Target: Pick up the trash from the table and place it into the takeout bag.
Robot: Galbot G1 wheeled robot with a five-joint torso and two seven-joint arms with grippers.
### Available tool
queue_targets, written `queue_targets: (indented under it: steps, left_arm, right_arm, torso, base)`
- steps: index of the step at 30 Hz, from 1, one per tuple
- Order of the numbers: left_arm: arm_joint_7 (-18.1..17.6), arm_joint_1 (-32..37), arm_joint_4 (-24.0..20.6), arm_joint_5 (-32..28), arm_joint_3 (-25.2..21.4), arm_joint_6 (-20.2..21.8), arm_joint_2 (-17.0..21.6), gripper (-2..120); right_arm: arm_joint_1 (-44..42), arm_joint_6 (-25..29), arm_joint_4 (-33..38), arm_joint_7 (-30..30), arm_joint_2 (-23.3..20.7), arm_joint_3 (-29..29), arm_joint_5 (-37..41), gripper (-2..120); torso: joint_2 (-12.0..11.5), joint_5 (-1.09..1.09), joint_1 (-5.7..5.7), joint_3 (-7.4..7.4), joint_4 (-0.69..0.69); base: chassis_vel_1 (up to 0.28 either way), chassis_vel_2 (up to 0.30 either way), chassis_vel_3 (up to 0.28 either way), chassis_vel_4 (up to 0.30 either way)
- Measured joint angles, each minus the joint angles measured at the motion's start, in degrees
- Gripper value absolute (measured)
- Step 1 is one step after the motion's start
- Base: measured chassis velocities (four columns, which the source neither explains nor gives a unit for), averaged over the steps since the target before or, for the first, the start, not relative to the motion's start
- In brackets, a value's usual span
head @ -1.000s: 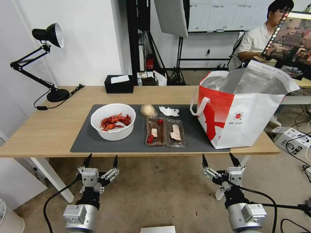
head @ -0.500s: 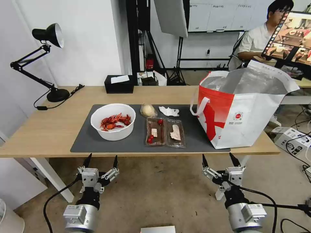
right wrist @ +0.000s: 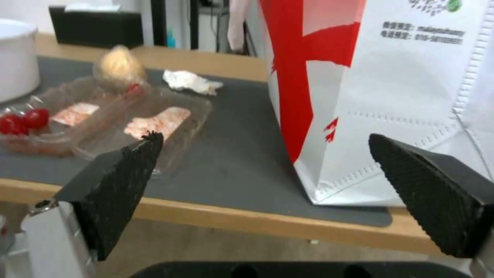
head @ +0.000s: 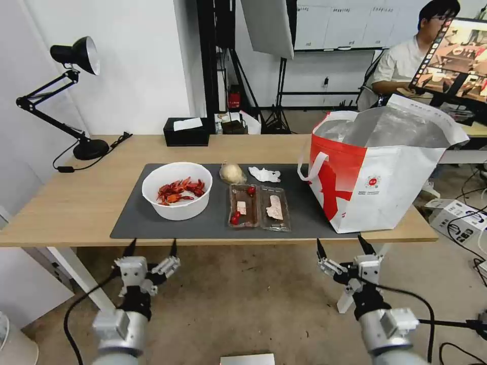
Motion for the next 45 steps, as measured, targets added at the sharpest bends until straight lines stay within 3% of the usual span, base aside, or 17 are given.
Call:
queue_targets:
  steps: [2, 6, 39, 43, 45]
  left_arm:
    - [-0.5, -0.1, 0.0, -1.6, 0.4, 1.1, 0.1, 100]
    - [-0.5, 0.0, 0.2, -2.1, 0.4, 1.1, 0.1, 100]
    - [1.3, 2.1, -0.1, -1.9, 0.0, 0.4, -0.1, 100]
    - [1.1, 2.7, -0.3, -1.4, -0.1, 0.7, -0.1, 100]
    - [1.1, 2.9, -0.4, -1.4, -0.2, 0.7, -0.1, 100]
  right_arm:
    - [2.3, -2.8, -0.6, 0.7, -3.9, 0.1, 3.2, 100]
    - [3.1, -3.2, -1.2, 0.6, -5.1, -0.4, 4.5, 100]
    - [3.1, -2.8, -2.2, 0.6, -4.0, -2.4, 4.2, 100]
    - [3.3, -2.9, -1.6, 1.0, -4.3, -3.6, 7.5, 100]
    - [4.0, -3.4, -1.2, 2.1, -4.5, -5.0, 13.1, 100]
  torso:
    - [0.0, -0.08, 0.0, 0.0, 0.04]
    - [0.0, 0.0, 0.0, 0.01, 0.02]
    - [0.0, -0.03, -0.01, 0.0, 0.01]
    - [0.0, -0.03, -0.01, 0.0, 0.01]
    - [0.0, -0.03, -0.01, 0.0, 0.01]
  base:
    - [0.0, 0.0, 0.0, 0.0]
    - [0.0, 0.0, 0.0, 0.0]
    - [0.0, 0.0, 0.0, 0.0]
    - [0.0, 0.0, 0.0, 0.0]
    - [0.0, 0.0, 0.0, 0.0]
